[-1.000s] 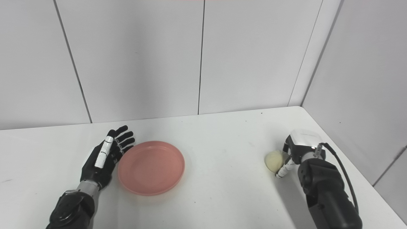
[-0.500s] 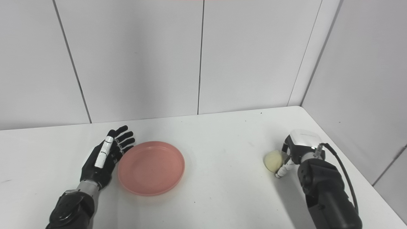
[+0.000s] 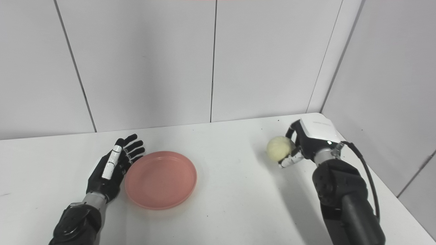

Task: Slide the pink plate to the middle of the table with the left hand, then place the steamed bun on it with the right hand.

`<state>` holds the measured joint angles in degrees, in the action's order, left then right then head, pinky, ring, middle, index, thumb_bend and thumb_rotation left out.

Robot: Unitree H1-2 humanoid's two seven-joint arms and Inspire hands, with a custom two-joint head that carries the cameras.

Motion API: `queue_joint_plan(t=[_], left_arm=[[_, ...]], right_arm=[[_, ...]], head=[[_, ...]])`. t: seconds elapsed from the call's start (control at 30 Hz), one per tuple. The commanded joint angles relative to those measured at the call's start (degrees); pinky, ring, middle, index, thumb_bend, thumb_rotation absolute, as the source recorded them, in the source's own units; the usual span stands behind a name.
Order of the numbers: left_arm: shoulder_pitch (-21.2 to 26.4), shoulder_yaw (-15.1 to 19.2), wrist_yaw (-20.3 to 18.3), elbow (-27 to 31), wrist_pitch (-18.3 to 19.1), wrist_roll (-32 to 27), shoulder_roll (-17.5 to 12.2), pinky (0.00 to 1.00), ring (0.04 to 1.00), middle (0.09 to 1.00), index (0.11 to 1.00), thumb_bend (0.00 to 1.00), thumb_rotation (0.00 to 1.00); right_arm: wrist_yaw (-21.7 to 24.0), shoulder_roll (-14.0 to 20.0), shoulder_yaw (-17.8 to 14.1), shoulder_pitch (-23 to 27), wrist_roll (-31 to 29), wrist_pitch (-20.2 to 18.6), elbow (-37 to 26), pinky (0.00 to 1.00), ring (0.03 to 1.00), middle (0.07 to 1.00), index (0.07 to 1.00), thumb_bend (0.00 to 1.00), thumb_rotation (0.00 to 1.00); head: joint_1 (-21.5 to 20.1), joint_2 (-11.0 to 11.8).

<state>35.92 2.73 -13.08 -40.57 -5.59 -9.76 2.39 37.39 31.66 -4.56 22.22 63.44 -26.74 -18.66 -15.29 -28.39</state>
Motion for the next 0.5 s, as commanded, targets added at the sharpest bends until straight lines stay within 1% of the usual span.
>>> queue_joint_plan(t=[0.0, 0.13, 0.17, 0.2, 0.23, 0.3, 0.33, 0.37, 0.4, 0.43, 0.47], left_arm=[[-0.1, -0.4, -0.2, -1.0, 1.6, -0.1, 0.3, 0.77, 0.801, 0.807, 0.793, 0.70, 0.76], [0.0, -0.7, -0.1, -1.1, 1.5, 0.1, 0.5, 0.77, 0.792, 0.804, 0.799, 0.68, 0.77], [0.0, -0.8, -0.2, -1.1, 1.4, 0.1, 0.5, 0.77, 0.792, 0.804, 0.800, 0.68, 0.77], [0.0, -0.9, -0.2, -1.1, 1.4, 0.1, 0.6, 0.77, 0.792, 0.805, 0.801, 0.69, 0.77], [0.0, -1.0, -0.2, -1.3, 1.3, 0.1, 0.6, 0.77, 0.793, 0.805, 0.801, 0.69, 0.77], [0.2, -1.1, -0.1, -1.6, 1.0, 0.1, 0.8, 0.77, 0.789, 0.804, 0.796, 0.72, 0.77], [0.2, -1.1, 0.0, -1.8, 1.0, 0.0, 1.0, 0.77, 0.786, 0.797, 0.793, 0.74, 0.76], [0.3, -1.1, -0.1, -2.2, 0.7, -0.1, 1.1, 0.77, 0.784, 0.795, 0.791, 0.75, 0.75], [0.4, -1.1, 0.0, -2.5, 0.5, -0.1, 1.2, 0.77, 0.783, 0.793, 0.790, 0.75, 0.75], [0.5, -1.2, -0.1, -2.9, 0.3, 0.0, 1.3, 0.77, 0.781, 0.792, 0.788, 0.75, 0.75], [0.6, -1.2, 0.0, -3.3, 0.0, 0.0, 1.5, 0.77, 0.780, 0.789, 0.786, 0.76, 0.75]], right_arm=[[0.7, 0.1, 0.0, 3.3, 1.2, -0.1, -2.9, 0.18, 0.237, 0.332, 0.486, 0.52, 0.15], [2.3, -1.6, 2.6, 5.4, 3.1, 0.1, -4.9, 0.19, 0.257, 0.354, 0.486, 0.52, 0.15], [2.7, -1.9, 3.0, 5.7, 3.5, 0.1, -5.1, 0.19, 0.258, 0.354, 0.487, 0.53, 0.15], [3.0, -2.0, 3.3, 5.9, 3.8, 0.1, -5.2, 0.19, 0.254, 0.350, 0.487, 0.53, 0.15], [3.6, -2.5, 4.0, 6.6, 4.3, 0.1, -5.5, 0.19, 0.252, 0.348, 0.487, 0.53, 0.15], [4.8, -3.3, 5.7, 7.9, 5.0, 0.4, -5.5, 0.21, 0.291, 0.394, 0.489, 0.52, 0.14], [4.8, -3.6, 6.4, 8.4, 4.9, 0.8, -5.2, 0.22, 0.297, 0.405, 0.490, 0.52, 0.14], [4.7, -3.9, 7.0, 8.7, 4.8, 1.0, -4.9, 0.22, 0.301, 0.409, 0.490, 0.52, 0.14], [4.5, -4.1, 7.5, 9.0, 4.5, 1.3, -4.5, 0.22, 0.302, 0.411, 0.490, 0.52, 0.14], [4.5, -4.4, 8.0, 9.4, 4.5, 1.3, -4.2, 0.22, 0.303, 0.412, 0.489, 0.52, 0.14], [4.6, -4.6, 8.5, 9.8, 4.4, 1.4, -3.9, 0.22, 0.301, 0.411, 0.489, 0.52, 0.14]], head=[[0.2, 0.0], [1.1, -0.1], [2.0, -0.2], [2.0, -0.2], [3.1, -0.3], [4.3, -0.4], [5.8, -0.5], [5.8, -0.5], [7.3, -0.6], [7.3, -0.6], [8.8, -0.7]])
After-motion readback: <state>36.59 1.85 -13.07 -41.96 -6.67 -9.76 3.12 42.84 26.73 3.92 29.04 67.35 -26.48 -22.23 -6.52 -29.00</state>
